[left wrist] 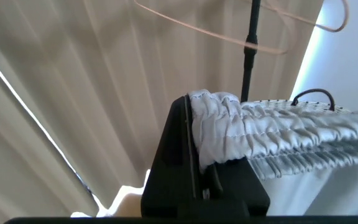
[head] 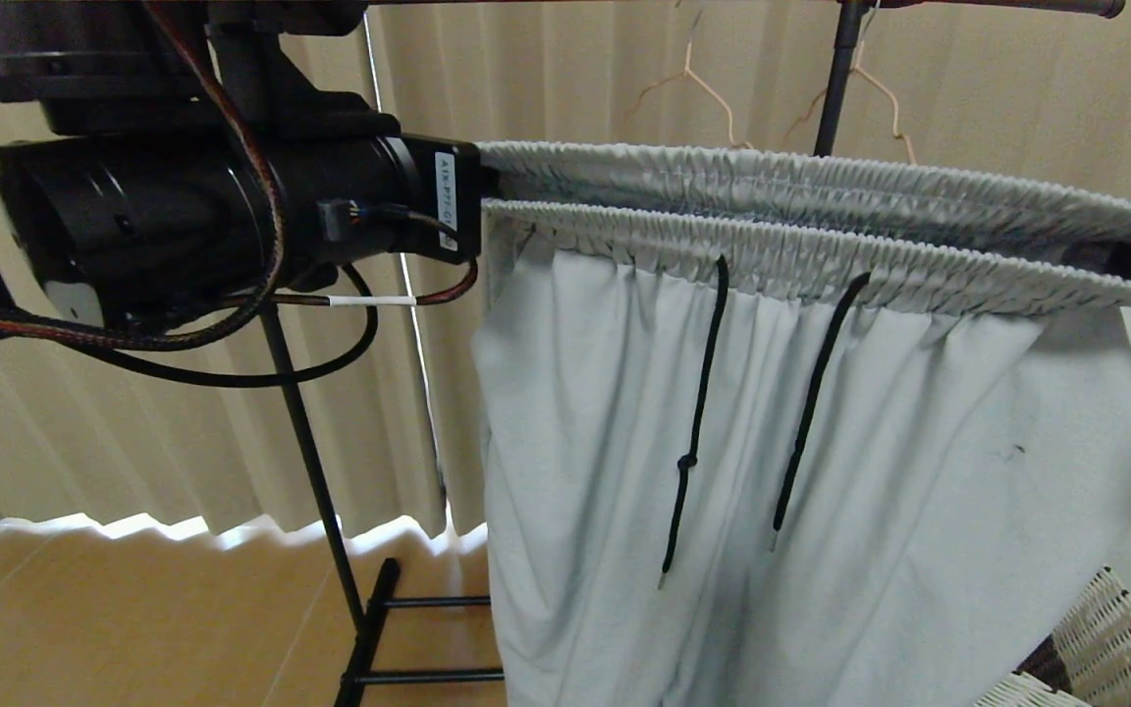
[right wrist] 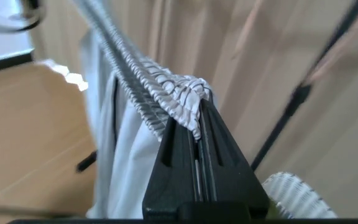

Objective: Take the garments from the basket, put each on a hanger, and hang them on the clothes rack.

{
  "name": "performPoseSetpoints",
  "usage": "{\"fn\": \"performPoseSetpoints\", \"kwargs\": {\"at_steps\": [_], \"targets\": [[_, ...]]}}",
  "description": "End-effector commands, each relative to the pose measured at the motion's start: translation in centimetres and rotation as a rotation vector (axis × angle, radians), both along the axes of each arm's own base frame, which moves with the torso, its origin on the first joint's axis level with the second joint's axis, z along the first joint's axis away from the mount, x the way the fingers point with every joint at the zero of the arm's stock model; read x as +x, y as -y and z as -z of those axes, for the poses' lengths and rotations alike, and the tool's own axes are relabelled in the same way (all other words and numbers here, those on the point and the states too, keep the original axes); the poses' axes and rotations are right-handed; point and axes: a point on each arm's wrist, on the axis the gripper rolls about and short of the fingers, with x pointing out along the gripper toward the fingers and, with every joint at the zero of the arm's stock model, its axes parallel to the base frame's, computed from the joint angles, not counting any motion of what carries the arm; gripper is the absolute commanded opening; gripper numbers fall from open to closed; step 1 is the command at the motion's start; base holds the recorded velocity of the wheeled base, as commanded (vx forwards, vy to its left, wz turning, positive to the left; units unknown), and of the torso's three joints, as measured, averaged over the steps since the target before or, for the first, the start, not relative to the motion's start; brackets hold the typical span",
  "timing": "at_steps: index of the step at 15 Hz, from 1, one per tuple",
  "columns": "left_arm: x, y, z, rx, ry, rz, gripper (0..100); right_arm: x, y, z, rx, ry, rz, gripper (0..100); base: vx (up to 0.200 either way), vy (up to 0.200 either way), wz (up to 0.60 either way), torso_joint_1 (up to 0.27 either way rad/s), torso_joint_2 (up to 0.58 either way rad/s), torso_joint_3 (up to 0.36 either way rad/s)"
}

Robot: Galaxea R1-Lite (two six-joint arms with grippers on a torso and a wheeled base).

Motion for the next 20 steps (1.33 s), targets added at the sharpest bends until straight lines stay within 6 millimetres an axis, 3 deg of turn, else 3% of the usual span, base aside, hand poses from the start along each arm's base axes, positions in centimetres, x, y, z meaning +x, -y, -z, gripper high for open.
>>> {"fn": "performPoseSetpoints", "kwargs": {"at_steps": [1, 4, 8, 11, 17, 20], "targets": [[-0.4, -0.8, -0.6, -0.011, 0.017, -0.012, 0, 1.7, -0.3, 0.2, -0.006, -0.012, 0.043, 0, 0.000, 0.000, 0.00, 0.000, 0.00, 0.000], [-2.6, -2.5, -1.2, -0.006, 0.013, 0.073, 0, 4.2, -1.3, 0.1, 0.020, 0.023, 0.063, 0, 0.000, 0.000, 0.00, 0.000, 0.00, 0.000], [-7.3, -5.4, -1.9, 0.028, -0.056, 0.255, 0, 8.6, -3.7, -0.5, 0.121, 0.096, 0.054, 0, 0.000, 0.000, 0.00, 0.000, 0.00, 0.000], [-9.7, -6.7, -1.4, 0.048, -0.042, 0.407, 0, 10.6, -5.0, -0.6, 0.162, 0.121, 0.046, 0, 0.000, 0.000, 0.00, 0.000, 0.00, 0.000], [-10.3, -6.8, 0.7, 0.125, 0.005, 0.437, 0, 10.3, -5.0, -0.4, 0.155, 0.110, 0.045, 0, 0.000, 0.000, 0.00, 0.000, 0.00, 0.000], [-8.9, -6.2, -0.2, 0.105, 0.071, 0.404, 0, 9.1, -4.3, -1.3, 0.159, 0.122, 0.048, 0, 0.000, 0.000, 0.00, 0.000, 0.00, 0.000]]}}
